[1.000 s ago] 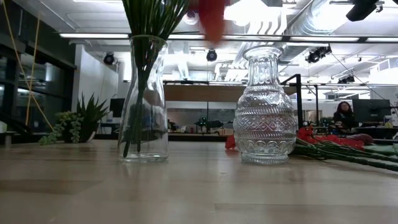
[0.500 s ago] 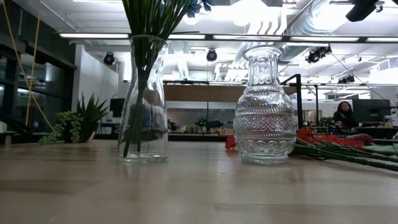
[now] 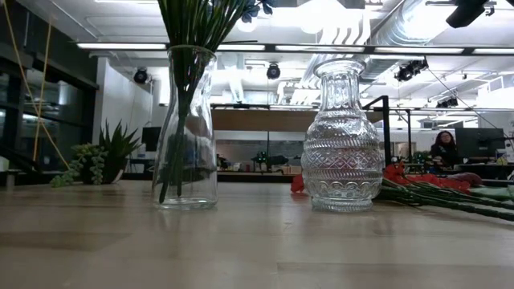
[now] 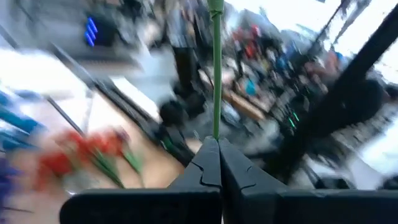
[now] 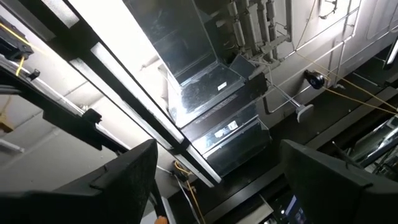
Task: Pick and place flowers into a vace then onto a shelf
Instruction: Put the orange flower into the left transparent flower vase
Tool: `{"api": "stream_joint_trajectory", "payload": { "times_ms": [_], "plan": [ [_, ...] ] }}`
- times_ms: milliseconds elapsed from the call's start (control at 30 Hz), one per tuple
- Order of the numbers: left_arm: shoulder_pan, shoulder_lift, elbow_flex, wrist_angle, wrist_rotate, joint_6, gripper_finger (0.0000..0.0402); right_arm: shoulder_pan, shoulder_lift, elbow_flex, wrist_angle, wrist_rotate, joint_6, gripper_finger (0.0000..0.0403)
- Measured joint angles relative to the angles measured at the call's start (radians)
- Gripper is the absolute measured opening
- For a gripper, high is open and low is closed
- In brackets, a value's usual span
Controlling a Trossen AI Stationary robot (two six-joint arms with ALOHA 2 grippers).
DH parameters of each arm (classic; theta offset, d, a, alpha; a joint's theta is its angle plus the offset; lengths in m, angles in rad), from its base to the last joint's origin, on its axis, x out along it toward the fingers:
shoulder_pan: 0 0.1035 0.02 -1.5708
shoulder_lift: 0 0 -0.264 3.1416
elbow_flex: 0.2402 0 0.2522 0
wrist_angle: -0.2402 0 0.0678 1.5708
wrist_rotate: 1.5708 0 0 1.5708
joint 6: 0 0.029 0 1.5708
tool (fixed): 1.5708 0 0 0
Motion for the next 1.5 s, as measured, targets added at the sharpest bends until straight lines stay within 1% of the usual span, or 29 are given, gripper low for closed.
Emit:
{"api": "stream_joint_trajectory", "payload": {
  "times_ms": [33,67,100,267,467,633,900,967,1200,1400,1500],
  "plan": [
    [-0.017,-0.001,0.004,0.000,-0.062,0.020,0.0020,0.000,0.000,0.000,0.000,-0.001,0.000,0.0328],
    [-0.033,-0.002,0.005,-0.001,-0.095,0.041,0.0020,0.000,0.000,0.000,-0.001,-0.005,0.000,0.0328],
    [-0.046,-0.003,0.005,-0.003,-0.099,0.064,0.0020,0.000,0.000,0.000,-0.002,-0.007,0.000,0.0328],
    [-0.050,-0.011,0.005,-0.009,-0.102,0.149,0.0020,0.000,0.000,0.000,-0.006,-0.007,0.000,0.0328],
    [-0.034,-0.015,0.005,-0.016,-0.103,0.319,0.0020,0.000,0.000,0.000,-0.012,-0.011,0.000,0.0328],
    [-0.019,-0.027,0.005,-0.039,-0.100,0.411,0.0020,0.000,0.000,0.000,-0.018,-0.011,0.000,0.0328],
    [0.030,-0.062,0.005,-0.046,-0.102,0.607,0.0020,0.000,0.000,0.000,-0.022,-0.015,0.000,0.0328],
    [0.036,-0.082,0.005,-0.070,-0.100,0.651,0.0020,0.000,0.000,0.000,-0.023,-0.015,0.000,0.0328],
    [0.075,-0.141,0.005,-0.127,-0.101,0.744,0.0020,0.000,0.000,0.000,-0.024,-0.018,0.000,0.0328],
    [0.078,-0.195,0.005,-0.248,-0.100,0.746,0.0020,0.000,0.000,0.000,-0.025,-0.018,0.000,0.0328],
    [0.078,-0.216,0.005,-0.311,-0.100,0.712,0.0020,0.000,0.000,0.000,-0.026,-0.018,0.000,0.0328]
  ]
}}
